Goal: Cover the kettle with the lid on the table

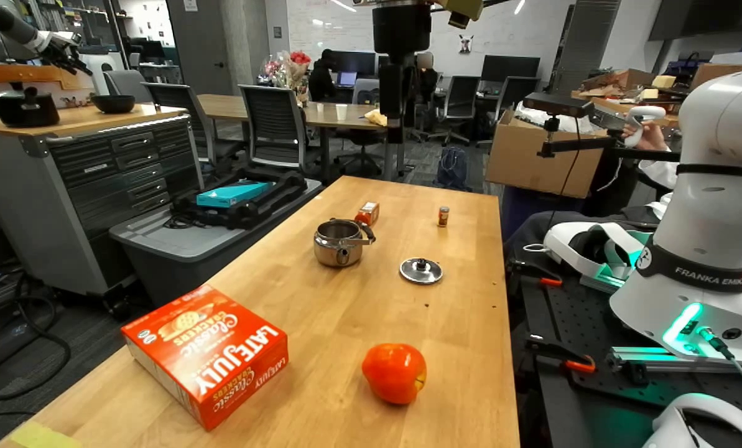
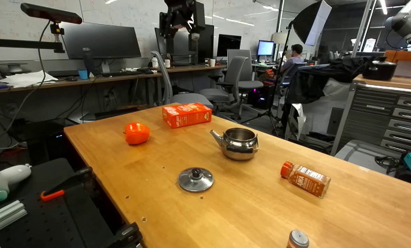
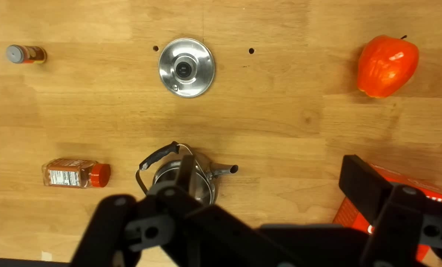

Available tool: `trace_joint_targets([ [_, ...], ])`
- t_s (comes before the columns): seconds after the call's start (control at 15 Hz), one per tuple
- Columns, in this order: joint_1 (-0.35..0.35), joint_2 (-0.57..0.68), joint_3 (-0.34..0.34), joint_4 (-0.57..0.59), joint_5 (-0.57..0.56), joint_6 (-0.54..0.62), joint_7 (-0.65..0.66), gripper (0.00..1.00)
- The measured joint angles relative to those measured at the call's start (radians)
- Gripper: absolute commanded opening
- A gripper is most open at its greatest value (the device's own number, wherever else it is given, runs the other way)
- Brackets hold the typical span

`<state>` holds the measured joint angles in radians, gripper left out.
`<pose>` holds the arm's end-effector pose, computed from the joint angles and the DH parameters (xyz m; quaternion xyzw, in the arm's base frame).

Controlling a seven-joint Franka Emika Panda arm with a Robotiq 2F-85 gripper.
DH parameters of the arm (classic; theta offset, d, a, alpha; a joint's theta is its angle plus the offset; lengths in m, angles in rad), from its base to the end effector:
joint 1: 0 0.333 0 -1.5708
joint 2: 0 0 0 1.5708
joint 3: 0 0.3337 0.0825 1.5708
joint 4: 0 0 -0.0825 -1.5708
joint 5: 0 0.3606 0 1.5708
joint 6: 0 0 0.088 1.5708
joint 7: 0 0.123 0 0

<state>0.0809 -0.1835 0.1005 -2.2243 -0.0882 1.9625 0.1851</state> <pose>0.4509 0.0771 0.4569 0.9979 0.0154 -0.0301 0.0556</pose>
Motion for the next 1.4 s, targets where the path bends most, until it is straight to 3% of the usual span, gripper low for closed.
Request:
trace_joint_targets([
  [1.4, -0.026, 0.241, -0.060, -0.051, -0.001, 0.231, 0.000, 1.00],
])
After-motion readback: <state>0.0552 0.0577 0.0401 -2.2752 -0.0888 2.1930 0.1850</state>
